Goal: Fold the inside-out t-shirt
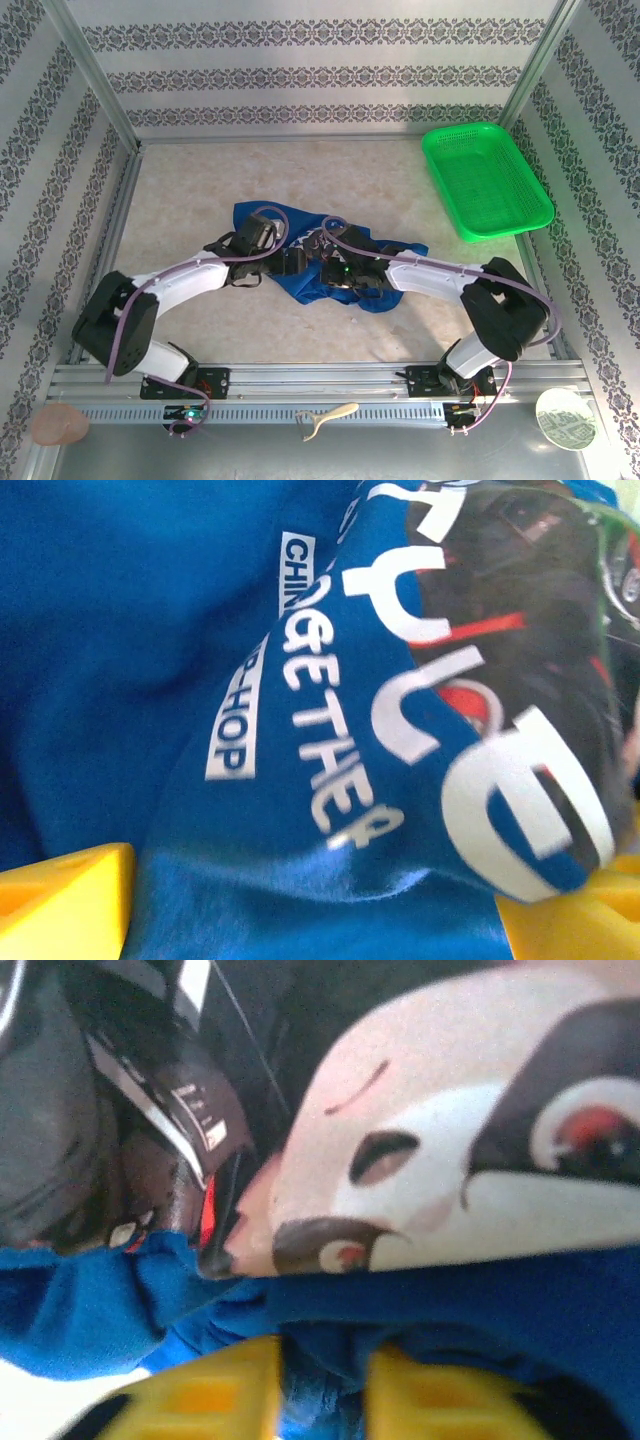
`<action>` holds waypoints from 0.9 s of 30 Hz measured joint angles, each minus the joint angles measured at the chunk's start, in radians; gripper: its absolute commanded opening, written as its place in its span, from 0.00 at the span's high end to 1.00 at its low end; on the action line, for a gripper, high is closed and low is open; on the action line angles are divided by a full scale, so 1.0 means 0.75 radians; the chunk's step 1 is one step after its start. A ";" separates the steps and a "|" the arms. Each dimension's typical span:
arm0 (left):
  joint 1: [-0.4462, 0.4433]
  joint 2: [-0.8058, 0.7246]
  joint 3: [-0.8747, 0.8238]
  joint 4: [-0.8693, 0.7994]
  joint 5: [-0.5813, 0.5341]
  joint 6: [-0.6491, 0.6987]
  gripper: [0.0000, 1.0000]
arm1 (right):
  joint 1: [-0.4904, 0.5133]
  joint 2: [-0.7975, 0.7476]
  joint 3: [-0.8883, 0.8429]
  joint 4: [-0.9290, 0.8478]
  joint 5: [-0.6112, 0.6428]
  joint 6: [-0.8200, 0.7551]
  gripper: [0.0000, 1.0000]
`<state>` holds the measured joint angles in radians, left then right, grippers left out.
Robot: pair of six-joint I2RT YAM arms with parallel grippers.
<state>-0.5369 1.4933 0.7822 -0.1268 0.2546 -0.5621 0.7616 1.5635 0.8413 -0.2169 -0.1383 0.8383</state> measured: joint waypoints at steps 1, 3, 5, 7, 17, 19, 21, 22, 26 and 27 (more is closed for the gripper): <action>0.000 0.038 0.002 0.029 0.009 -0.008 0.40 | -0.002 -0.001 0.001 -0.002 -0.001 -0.002 1.00; 0.001 0.112 0.008 0.081 0.023 -0.025 0.79 | -0.021 -0.026 0.001 -0.015 -0.007 -0.011 1.00; 0.001 0.173 0.033 0.092 0.031 -0.026 1.00 | -0.062 -0.106 -0.001 -0.050 -0.023 -0.036 1.00; 0.012 0.181 0.061 0.082 0.034 -0.025 1.00 | -0.131 -0.244 -0.005 -0.101 -0.043 -0.070 1.00; 0.283 -0.045 0.562 -0.248 0.184 0.057 1.00 | -0.740 -0.768 0.195 -0.512 -0.239 -0.343 1.00; 0.323 -0.089 0.721 -0.318 0.230 0.090 1.00 | -0.769 -0.813 0.282 -0.582 -0.281 -0.388 1.00; 0.326 -0.138 0.837 -0.374 0.271 0.119 1.00 | -0.768 -0.849 0.358 -0.632 -0.316 -0.420 1.00; 0.325 -0.167 0.873 -0.398 0.288 0.133 1.00 | -0.768 -0.867 0.387 -0.651 -0.331 -0.430 1.00; 0.323 -0.257 0.858 -0.450 0.308 0.179 1.00 | -0.768 -0.912 0.380 -0.683 -0.342 -0.456 1.00; 0.323 -0.270 0.821 -0.449 0.308 0.188 1.00 | -0.768 -0.918 0.348 -0.678 -0.341 -0.456 1.00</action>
<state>-0.2943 1.2907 1.3983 -0.4637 0.4858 -0.4210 0.1856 0.8753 1.1027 -0.7250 -0.3943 0.4961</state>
